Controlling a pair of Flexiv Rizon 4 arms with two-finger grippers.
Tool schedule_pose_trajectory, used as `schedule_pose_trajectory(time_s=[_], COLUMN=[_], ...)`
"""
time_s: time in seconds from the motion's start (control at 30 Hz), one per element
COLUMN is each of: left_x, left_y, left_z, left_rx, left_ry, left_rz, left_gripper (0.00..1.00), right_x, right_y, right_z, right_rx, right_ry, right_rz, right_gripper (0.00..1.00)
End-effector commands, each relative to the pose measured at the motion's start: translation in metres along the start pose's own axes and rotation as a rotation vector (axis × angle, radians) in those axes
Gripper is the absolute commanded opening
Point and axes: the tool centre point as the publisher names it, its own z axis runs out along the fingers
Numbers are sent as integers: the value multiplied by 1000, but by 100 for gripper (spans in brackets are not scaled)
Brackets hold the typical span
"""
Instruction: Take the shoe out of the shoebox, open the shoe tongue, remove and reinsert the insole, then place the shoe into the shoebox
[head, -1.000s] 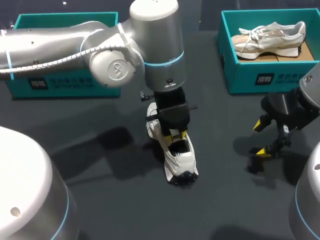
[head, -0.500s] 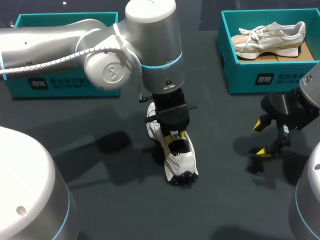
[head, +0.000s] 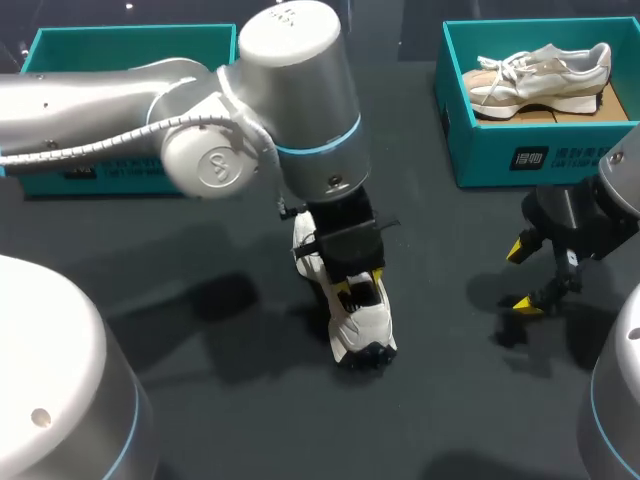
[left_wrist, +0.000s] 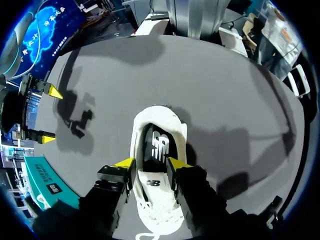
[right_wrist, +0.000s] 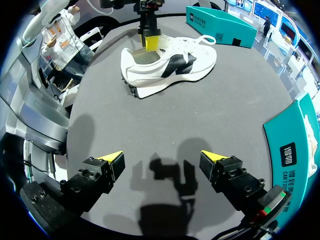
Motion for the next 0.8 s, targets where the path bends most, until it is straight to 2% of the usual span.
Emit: schedule_pose_trajectory(time_s=[0.03, 0.07, 0.1, 0.13, 0.17, 0.2, 0.6, 0.63, 0.73, 0.77, 0.8], left_x=[12, 11, 9, 8, 8, 8, 8, 9, 10, 9, 8], left_y=[-10, -10, -12, -14, -15, -17, -17, -20, -37, -42, -46], left_z=[-42, -46, -48, -49, -50, -53, -53, -53, -52, -53, -56], left_rx=[-29, -16, -8, 26, 52, 31, 31, 34, -32, -65, -138], left_ry=[4, 29, 48, 80, 127, 162, 162, 155, 141, 156, 150], left_rz=[-47, -98, -152, -220, -281, -295, -295, -363, -601, -740, -911], left_gripper=[48, 49, 58, 97, 100, 100, 100, 100, 100, 100, 100], right_x=[1, 1, 1, 1, 1, 1, 1, 1, 1, 1, 1], right_y=[0, 0, 0, 0, 0, 0, 0, 0, 0, 0, 0], right_z=[0, 0, 0, 0, 0, 0, 0, 0, 0, 0, 0], right_rx=[2, 2, 2, 2, 2, 2, 2, 2, 2, 2, 2], right_ry=[-2, -2, -2, -2, -2, -2, -2, -2, -2, -2, -2], right_rz=[0, 0, 0, 0, 0, 0, 0, 0, 0, 0, 0], right_gripper=[100, 100, 100, 100, 100, 100, 100, 100, 100, 100, 100])
